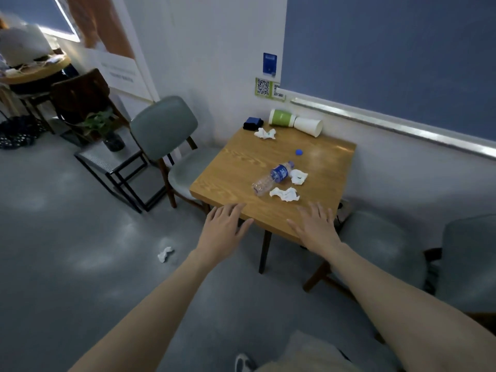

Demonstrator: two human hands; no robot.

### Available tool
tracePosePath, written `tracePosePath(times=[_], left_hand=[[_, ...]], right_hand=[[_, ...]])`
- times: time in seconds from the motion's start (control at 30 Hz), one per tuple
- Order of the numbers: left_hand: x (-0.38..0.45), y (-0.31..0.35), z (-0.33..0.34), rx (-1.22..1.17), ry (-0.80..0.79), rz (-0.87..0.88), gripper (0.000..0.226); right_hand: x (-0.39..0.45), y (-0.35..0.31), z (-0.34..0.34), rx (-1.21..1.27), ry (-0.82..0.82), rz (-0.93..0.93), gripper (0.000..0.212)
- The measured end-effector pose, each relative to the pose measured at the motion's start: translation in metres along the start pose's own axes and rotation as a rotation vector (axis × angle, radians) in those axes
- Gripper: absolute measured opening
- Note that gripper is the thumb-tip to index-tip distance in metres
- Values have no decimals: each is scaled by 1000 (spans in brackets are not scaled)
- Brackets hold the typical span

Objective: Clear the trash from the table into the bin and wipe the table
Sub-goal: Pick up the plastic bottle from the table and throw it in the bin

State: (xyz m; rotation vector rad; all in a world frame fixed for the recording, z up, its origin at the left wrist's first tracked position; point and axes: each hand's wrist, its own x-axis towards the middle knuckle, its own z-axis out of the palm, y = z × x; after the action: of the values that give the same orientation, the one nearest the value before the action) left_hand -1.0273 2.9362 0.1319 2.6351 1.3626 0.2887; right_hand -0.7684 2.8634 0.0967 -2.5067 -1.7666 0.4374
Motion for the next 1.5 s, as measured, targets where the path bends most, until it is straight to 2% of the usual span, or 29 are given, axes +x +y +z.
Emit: tracePosePath(times=[0.5,0.67,0.87,1.1,1.23,1.5], left_hand=[[158,-64,32,26,-109,124,56],[224,-63,54,-1,-267,182,58],[290,-54,85,-49,-385,175,55],[334,-34,123,-15,-574,84,54],[346,-32,147,-69,-571,-25,54],[395,-60,167,-112,-644,14,83]], right_hand=[[142,-12,16,79,-78,125,68],[193,-1,12,123,-100,135,50],[244,14,6,17,-109,134,37],[270,14,16,-73,-138,43,45],[284,4,20,-25,-154,48,50],[315,-12,9,104,-103,155,53]])
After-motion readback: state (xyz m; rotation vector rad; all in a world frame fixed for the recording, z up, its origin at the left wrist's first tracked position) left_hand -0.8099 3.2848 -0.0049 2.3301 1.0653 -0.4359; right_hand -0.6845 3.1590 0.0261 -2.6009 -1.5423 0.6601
